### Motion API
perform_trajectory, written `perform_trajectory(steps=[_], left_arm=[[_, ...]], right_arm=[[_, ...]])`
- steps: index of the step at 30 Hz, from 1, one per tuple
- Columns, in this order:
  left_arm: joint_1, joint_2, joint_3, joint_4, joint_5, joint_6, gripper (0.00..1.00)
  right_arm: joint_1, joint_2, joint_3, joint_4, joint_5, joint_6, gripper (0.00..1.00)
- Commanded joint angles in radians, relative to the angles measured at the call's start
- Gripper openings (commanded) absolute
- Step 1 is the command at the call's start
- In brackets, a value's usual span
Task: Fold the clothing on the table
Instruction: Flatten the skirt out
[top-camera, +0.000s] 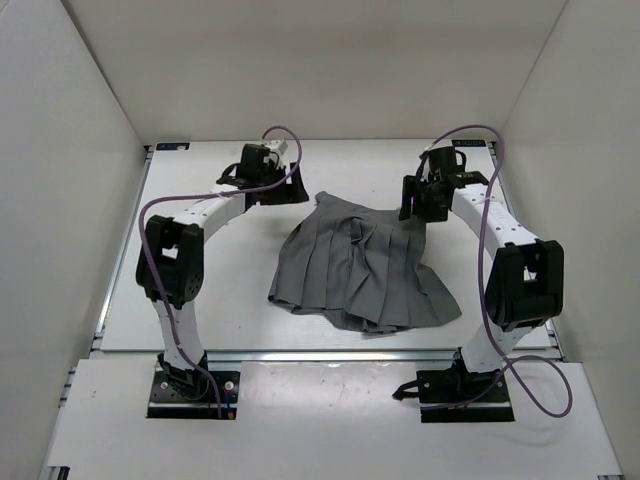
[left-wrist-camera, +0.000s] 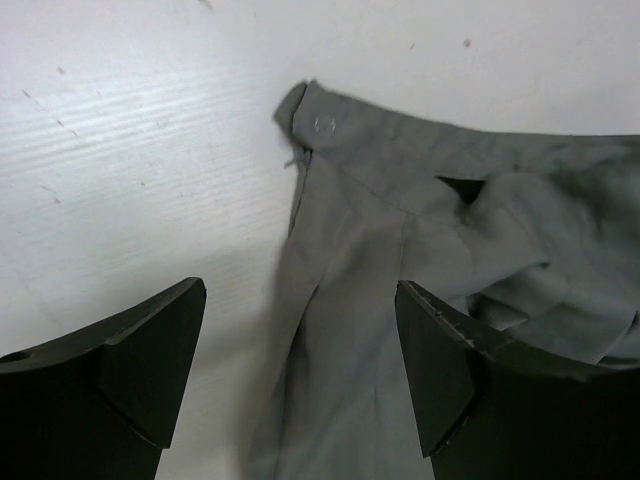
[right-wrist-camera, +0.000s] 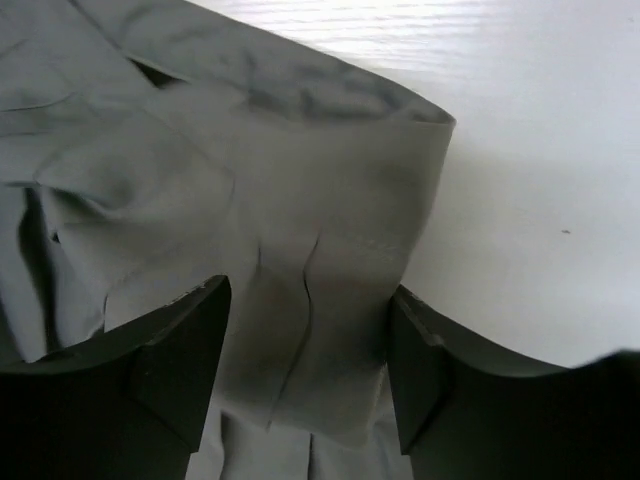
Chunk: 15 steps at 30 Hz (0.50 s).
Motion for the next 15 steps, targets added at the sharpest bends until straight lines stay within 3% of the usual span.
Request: perform_trajectory(steps=[1,7,10,13,15], left_arm=[[-0.029,0.021,0.051,-0.017,0.047,-0.02,0.86],[-0.076,0.058,-0.018,0.047,0.06,-0.056,0.84],[-0.086,0.102,0.022,-0.006,0.104,-0.049,0.75],[-0.099,0.105,0.007,-0.037,0.056,-0.038,0.7],[-0.102,0.086,-0.031,-0.04,0.035,-0.037,0.57]], right_arm=[[-0.006,0.004,0.064,-0.016,0.069,-0.021,0.6],[-0.041,0.036,0.082,0.005,0.057,-0.029,0.6],[-0.064,0.073,0.087,-0.004,-0.018,-0.036,0.57],[-0.072,0.102,0.079,-0.009,0.02,-0.023,0.58],[-0.069,0.105,0.07,0.001,0.023,-0.03,0.56]])
